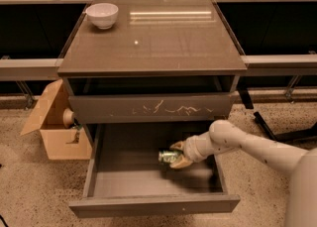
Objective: Pick green can from middle drawer and place on counter
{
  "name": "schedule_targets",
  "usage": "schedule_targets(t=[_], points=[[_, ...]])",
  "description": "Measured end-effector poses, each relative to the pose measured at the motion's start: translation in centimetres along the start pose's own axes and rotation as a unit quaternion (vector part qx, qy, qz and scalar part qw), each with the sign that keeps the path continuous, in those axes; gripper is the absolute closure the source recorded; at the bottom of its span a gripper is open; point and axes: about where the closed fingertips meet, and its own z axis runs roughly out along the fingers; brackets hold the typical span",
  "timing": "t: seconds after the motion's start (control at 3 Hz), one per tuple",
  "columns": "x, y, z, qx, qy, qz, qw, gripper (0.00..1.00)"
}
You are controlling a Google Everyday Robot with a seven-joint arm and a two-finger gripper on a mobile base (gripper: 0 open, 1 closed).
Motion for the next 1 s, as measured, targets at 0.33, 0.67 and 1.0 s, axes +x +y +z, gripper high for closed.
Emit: schedule_targets(t=[0.33, 0.67, 1.0], points=[[-3.8, 0.2, -6.7, 0.024, -0.047, -0.064, 0.9966, 1.00], [-5.7, 0.5, -11.7, 0.038, -0.056, -0.101, 0.9926, 1.00], [-5.7, 0.5, -11.7, 0.038, -0.056, -0.101, 0.9926, 1.00]])
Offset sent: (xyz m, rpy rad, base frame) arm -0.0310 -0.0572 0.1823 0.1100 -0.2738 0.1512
